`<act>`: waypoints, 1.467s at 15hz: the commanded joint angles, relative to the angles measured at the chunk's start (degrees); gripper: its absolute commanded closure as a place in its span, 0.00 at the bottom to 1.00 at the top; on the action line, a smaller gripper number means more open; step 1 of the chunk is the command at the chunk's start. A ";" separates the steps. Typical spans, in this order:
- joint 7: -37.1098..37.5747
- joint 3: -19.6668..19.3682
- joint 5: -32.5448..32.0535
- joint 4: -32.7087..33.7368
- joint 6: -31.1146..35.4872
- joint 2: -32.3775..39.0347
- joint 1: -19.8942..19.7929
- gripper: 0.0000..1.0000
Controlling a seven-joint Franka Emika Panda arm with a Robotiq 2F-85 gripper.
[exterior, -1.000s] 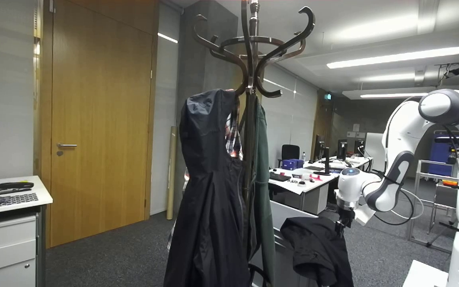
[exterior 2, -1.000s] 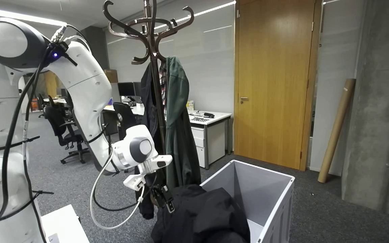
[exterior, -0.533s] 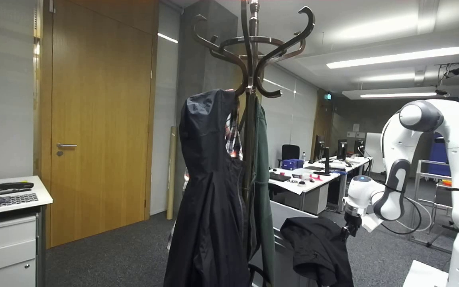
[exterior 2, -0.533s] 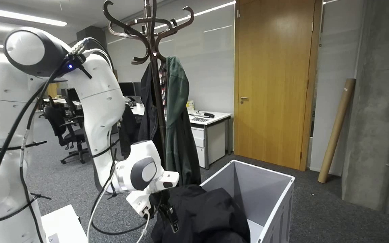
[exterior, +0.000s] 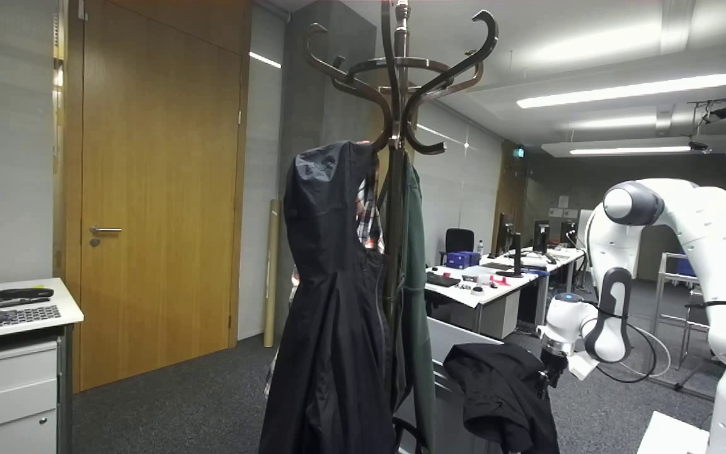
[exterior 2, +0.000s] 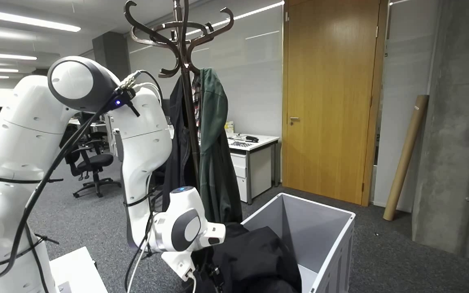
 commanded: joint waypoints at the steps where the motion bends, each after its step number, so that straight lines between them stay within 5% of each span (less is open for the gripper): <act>1: -0.36 -1.25 -0.19 3.80 4.60 1.57 -1.22 0.00; 11: -0.21 -3.07 0.58 11.65 9.37 9.13 -1.33 0.00; 12: -0.33 -2.45 0.30 12.11 9.30 9.94 -1.83 0.25; 13: -0.40 -2.58 0.27 12.74 9.36 10.79 -1.40 0.26; 22: -0.68 0.67 -0.56 15.73 9.98 11.96 -0.42 0.95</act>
